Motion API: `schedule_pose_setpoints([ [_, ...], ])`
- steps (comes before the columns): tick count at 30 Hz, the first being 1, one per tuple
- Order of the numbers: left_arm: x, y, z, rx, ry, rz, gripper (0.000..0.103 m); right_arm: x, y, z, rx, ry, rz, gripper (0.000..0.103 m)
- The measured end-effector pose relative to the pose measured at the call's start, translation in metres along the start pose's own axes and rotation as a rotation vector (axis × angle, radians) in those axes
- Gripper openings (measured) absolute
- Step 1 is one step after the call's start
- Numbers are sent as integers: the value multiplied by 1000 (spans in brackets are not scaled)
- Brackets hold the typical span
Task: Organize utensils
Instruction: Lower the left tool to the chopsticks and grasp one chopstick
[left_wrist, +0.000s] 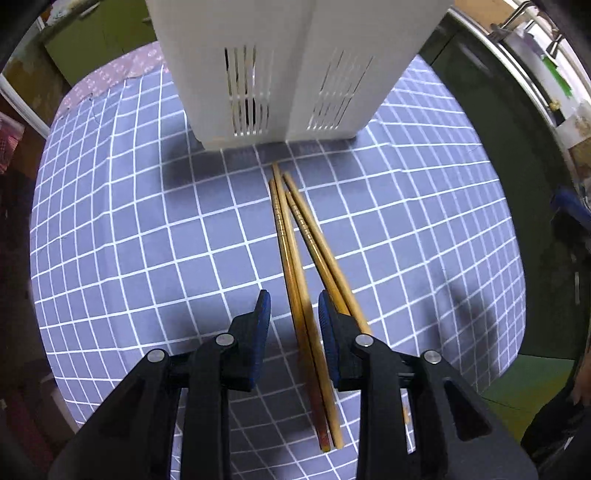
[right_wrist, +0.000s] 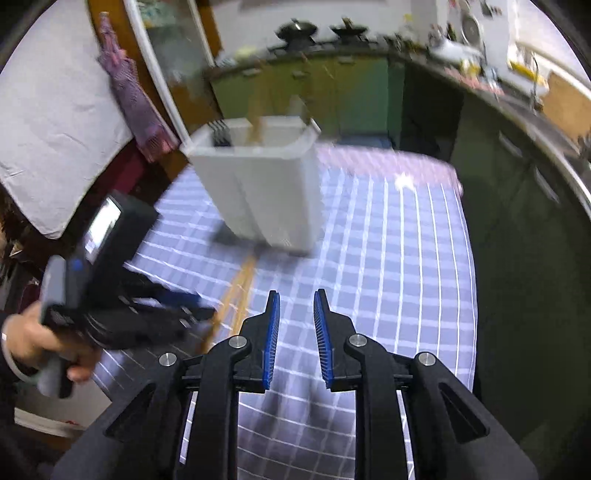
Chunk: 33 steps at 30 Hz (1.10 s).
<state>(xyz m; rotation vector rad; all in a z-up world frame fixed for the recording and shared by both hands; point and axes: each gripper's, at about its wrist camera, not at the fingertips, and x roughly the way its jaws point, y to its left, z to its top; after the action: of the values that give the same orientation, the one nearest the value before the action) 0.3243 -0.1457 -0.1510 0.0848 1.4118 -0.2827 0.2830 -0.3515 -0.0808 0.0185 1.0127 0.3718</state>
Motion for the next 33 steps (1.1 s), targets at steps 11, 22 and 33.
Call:
schedule_pose_setpoints([
  [11,17,-4,6,0,47,72,26,20,-3,-9,-7,55,19,27],
  [22,35,-3,4,-13,66,100,19,28,9,-9,-38,79,23,27],
  [33,31,-1,4,-4,43,74,7,34,14,-12,-58,113,15,27],
])
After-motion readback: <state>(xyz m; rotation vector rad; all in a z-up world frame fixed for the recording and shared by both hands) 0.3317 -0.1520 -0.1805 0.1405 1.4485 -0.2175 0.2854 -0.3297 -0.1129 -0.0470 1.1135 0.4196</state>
